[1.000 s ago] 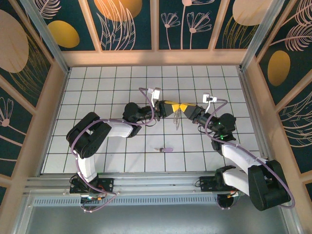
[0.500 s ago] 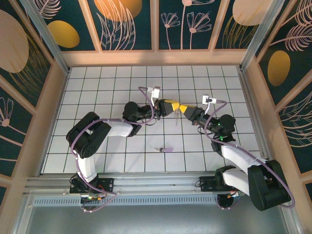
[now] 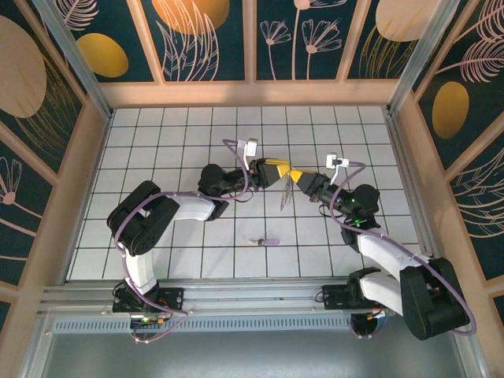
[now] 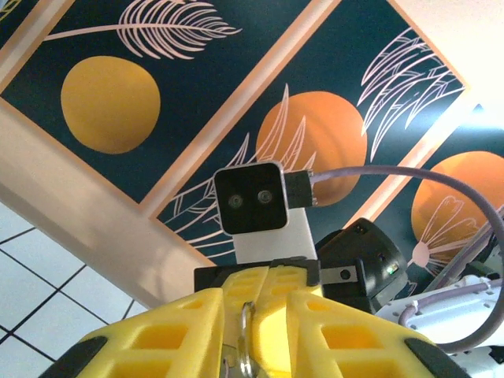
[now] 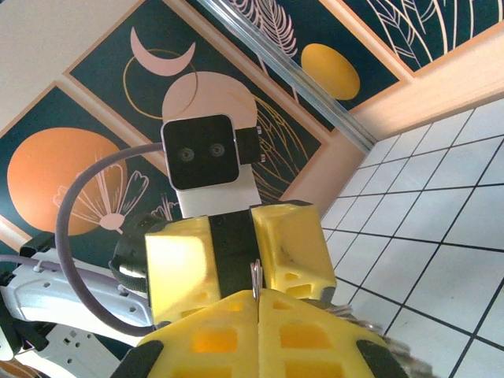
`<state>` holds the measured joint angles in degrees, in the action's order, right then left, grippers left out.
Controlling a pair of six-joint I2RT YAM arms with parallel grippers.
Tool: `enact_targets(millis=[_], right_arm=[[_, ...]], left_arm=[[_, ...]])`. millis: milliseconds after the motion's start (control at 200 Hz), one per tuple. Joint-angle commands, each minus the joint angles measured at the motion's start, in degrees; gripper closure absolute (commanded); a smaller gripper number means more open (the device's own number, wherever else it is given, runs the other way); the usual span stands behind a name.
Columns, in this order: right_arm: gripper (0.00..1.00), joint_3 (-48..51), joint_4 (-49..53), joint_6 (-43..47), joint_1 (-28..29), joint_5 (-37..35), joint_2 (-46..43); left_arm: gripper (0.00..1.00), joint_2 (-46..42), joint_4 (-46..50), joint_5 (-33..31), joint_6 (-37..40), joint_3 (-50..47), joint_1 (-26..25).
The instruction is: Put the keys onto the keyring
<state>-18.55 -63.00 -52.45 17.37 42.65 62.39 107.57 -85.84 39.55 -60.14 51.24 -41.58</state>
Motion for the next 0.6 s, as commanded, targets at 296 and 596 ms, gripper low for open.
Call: enact_targets(millis=[296, 596], right_arm=[[1.00, -1.85, -2.47, 0.77, 0.25, -2.31, 0.87], [1.00, -1.94, -3.80, -0.07, 0.28, -2.14, 2.37]], left_arm=[[0.72, 4.66, -10.49, -3.14, -6.14, -0.29, 0.01], [0.73, 5.47, -11.36, -3.42, -6.90, 0.06, -0.29]])
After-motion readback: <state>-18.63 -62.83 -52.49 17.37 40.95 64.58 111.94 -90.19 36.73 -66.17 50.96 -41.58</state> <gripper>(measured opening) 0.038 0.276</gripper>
